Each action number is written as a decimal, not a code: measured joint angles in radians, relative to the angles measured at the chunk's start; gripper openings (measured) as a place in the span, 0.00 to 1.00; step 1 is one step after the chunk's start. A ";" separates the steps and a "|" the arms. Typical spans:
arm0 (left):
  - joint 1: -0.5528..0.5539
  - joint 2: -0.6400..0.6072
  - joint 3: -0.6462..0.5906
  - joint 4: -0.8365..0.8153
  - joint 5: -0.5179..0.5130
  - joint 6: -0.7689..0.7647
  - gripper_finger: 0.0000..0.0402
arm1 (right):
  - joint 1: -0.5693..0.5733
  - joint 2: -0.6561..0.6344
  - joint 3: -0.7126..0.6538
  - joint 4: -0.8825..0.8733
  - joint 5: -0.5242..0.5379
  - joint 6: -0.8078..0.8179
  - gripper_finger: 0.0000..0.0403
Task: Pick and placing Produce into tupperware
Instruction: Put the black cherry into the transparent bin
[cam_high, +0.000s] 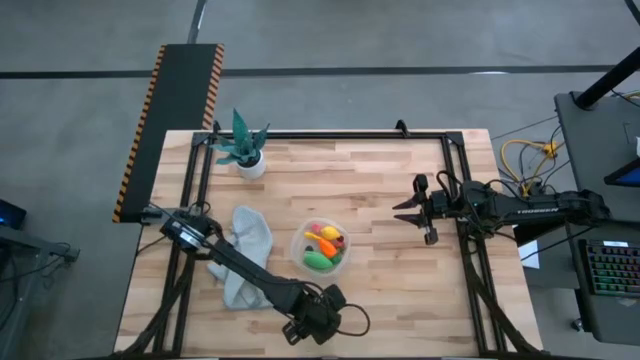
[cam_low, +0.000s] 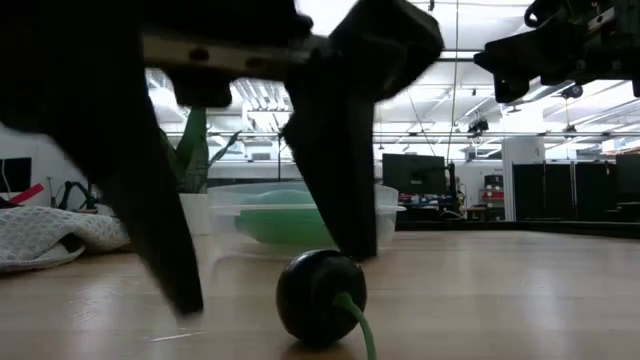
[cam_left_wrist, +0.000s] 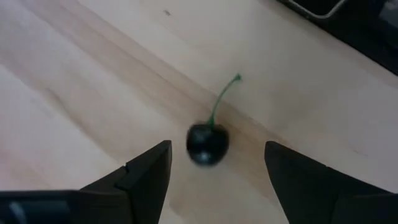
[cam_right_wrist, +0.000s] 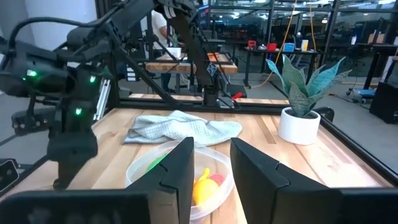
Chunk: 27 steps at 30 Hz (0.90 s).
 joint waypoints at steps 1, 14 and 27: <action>0.000 0.007 0.000 0.012 0.004 0.000 0.60 | 0.000 -0.001 0.000 -0.001 0.000 0.000 0.24; 0.001 0.031 0.009 0.028 0.016 0.050 0.60 | 0.000 -0.001 0.000 -0.002 0.000 0.000 0.22; 0.012 0.032 0.003 0.051 0.024 0.053 0.38 | 0.000 -0.001 0.000 -0.002 0.000 0.000 0.21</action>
